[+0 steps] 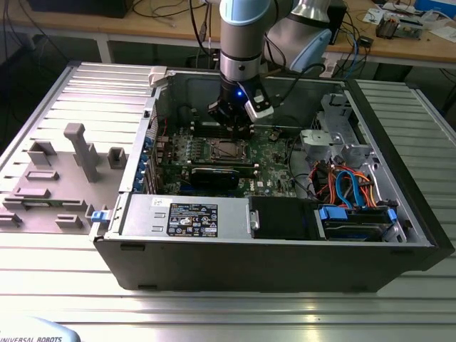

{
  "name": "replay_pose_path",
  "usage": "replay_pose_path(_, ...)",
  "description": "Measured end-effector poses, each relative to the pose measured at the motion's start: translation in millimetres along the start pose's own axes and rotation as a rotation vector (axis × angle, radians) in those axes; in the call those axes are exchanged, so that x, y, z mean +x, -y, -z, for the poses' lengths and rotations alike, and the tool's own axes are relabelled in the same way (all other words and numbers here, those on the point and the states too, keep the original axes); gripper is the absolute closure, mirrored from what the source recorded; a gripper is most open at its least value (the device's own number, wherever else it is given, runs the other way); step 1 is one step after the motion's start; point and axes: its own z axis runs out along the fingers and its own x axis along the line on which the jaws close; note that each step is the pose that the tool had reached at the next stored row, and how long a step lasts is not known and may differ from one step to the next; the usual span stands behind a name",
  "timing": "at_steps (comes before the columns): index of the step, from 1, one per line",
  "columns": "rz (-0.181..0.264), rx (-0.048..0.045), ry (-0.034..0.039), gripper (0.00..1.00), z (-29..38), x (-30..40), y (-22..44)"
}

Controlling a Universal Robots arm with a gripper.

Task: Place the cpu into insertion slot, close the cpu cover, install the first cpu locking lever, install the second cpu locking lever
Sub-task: 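Install the first cpu locking lever, then install the second cpu locking lever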

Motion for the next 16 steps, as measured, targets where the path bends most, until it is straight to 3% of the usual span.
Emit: replay_pose_path(16, 0.0, 0.0, 0.0, 0.89, 1.6, 0.0, 4.1)
